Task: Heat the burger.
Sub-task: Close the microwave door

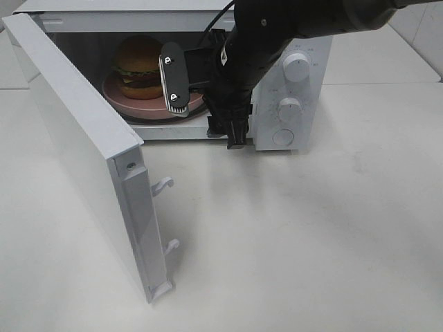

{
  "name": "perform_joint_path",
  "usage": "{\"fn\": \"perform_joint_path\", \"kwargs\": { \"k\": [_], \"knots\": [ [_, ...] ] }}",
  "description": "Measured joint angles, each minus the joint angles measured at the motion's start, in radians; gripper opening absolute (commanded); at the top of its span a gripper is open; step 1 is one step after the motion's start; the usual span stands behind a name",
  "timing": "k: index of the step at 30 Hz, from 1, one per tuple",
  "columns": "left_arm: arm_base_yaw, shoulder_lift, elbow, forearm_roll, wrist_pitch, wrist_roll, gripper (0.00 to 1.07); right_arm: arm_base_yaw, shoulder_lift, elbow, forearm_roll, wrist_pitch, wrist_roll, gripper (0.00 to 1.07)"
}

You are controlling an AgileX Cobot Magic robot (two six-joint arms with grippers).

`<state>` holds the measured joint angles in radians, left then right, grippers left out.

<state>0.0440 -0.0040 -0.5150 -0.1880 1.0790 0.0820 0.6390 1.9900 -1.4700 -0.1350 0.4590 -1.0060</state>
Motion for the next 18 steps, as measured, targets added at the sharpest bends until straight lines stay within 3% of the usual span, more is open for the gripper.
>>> {"fn": "perform_joint_path", "kwargs": {
  "k": [10,18],
  "knots": [
    [0.000,0.000,0.000,0.000,0.000,0.000,0.98,-0.006,-0.108,0.114,0.000,0.002,0.035,0.73],
    [0.000,0.000,0.000,0.000,0.000,0.000,0.98,-0.011,-0.208,0.190,0.000,0.031,0.218,0.73]
  ]
}}
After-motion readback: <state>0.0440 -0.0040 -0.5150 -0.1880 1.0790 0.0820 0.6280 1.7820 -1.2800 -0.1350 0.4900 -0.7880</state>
